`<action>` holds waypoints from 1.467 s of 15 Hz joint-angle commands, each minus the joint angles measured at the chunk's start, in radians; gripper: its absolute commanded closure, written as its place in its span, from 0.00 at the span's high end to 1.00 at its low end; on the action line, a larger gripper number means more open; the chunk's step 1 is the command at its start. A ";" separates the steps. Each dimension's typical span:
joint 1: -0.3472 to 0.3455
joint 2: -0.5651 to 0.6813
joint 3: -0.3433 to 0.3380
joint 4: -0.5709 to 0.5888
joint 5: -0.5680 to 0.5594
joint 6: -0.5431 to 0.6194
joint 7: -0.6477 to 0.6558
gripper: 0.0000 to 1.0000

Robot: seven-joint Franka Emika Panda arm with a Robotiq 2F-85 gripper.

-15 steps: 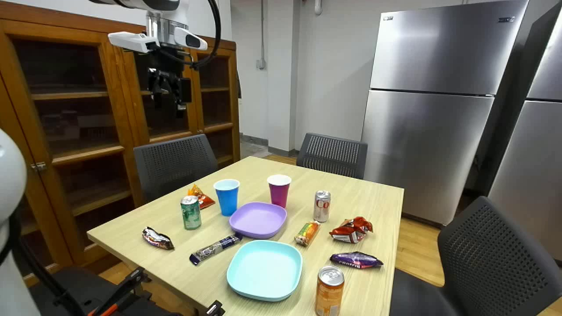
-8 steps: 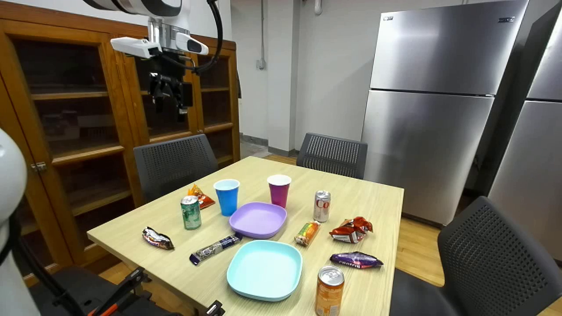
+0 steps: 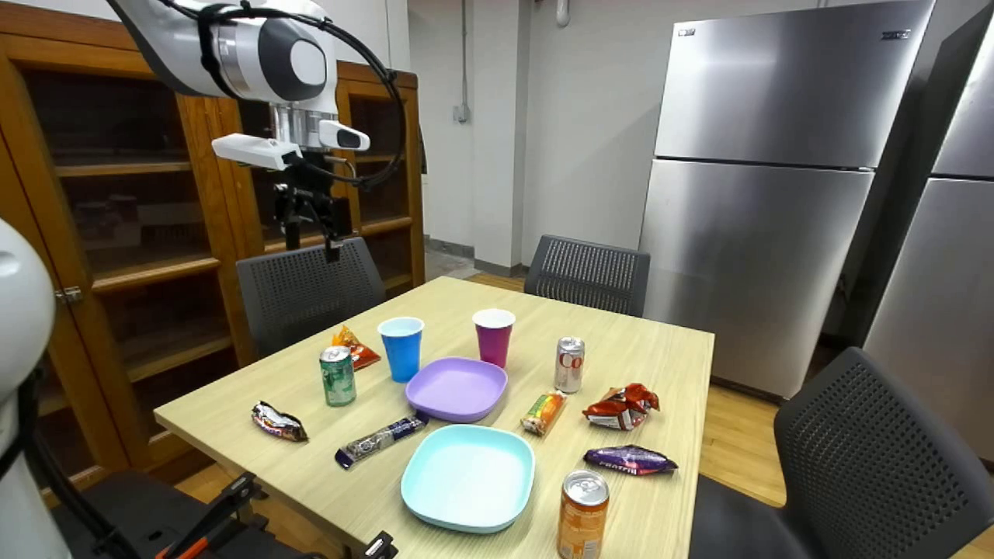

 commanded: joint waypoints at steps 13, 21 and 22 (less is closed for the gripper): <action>0.043 0.274 -0.015 -0.008 -0.082 0.333 -0.011 1.00; 0.090 0.409 -0.047 0.060 -0.091 0.364 -0.002 1.00; 0.095 0.421 -0.054 0.070 -0.092 0.358 0.000 1.00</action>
